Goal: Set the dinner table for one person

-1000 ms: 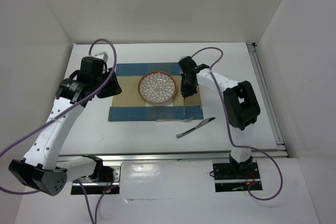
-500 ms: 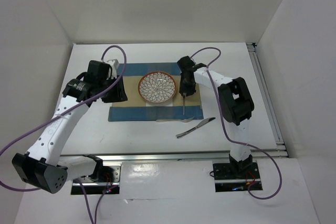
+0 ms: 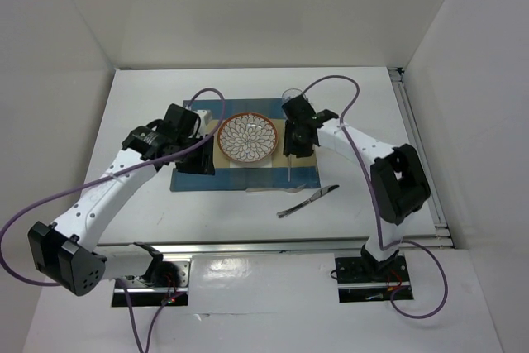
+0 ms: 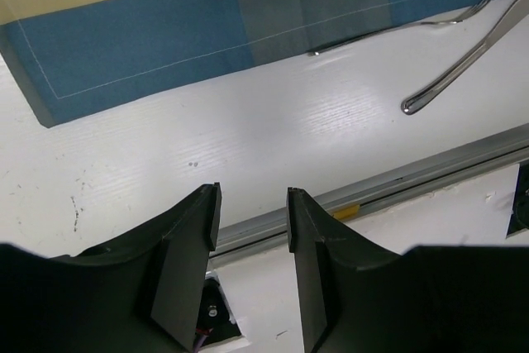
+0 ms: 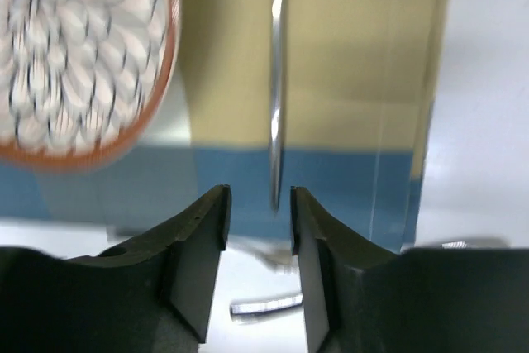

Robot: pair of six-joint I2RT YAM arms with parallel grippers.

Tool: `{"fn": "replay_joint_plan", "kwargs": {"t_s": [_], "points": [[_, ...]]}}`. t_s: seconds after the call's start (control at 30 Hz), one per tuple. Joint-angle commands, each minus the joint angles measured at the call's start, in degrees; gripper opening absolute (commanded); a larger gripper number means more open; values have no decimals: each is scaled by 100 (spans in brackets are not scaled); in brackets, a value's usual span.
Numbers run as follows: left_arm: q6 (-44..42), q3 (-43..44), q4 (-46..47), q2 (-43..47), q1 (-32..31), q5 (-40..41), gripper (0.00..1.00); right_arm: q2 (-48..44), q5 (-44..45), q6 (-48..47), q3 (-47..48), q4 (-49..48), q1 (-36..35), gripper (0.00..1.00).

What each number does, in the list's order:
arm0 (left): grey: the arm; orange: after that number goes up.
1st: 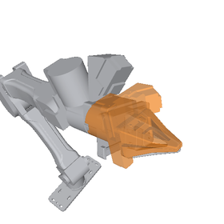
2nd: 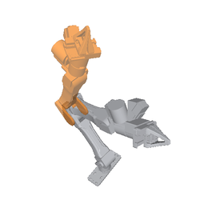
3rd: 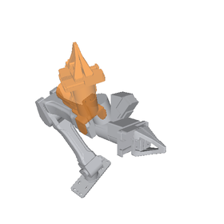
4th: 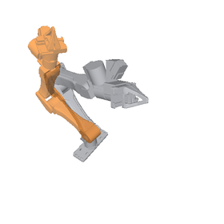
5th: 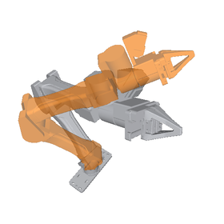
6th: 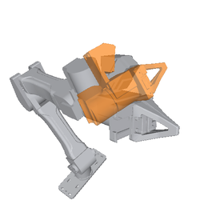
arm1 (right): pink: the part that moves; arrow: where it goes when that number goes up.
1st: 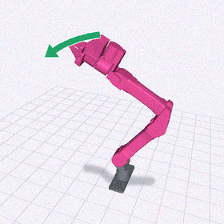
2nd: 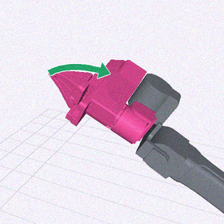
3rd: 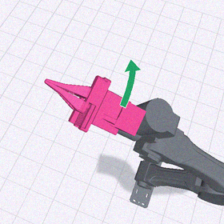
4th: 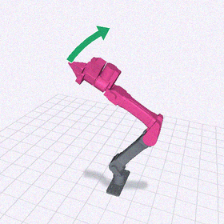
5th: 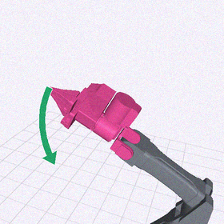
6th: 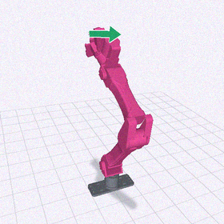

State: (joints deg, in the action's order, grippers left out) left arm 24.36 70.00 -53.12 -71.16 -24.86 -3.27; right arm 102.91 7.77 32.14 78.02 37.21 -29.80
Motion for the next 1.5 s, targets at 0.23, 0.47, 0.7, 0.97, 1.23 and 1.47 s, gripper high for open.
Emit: {"fn": "replay_joint_plan", "kwargs": {"t_s": [0.23, 0.47, 0.7, 0.97, 1.23, 1.47], "points": [[280, 269, 92, -144, -291, 221, 54, -1283, -241, 2381, -1446, -46, -1474, 63], [333, 462, 30, -39, -291, 274, 54, -1354, -408, 4580, -2168, -1145, -1476, 55], [333, 463, -23, 84, -291, 327, 54, -844, -66, 5232, -1897, -1146, -1476, 55], [280, 330, 30, 137, -291, 213, 54, -254, 93, 5407, -1474, -654, -1414, 55], [227, 225, 82, 137, -291, 213, 54, -26, 286, 5839, -1526, -311, -1414, 51], [227, 225, 83, 137, -291, 213, 54, -200, 435, 6128, -1597, 171, -1493, 25]]}}
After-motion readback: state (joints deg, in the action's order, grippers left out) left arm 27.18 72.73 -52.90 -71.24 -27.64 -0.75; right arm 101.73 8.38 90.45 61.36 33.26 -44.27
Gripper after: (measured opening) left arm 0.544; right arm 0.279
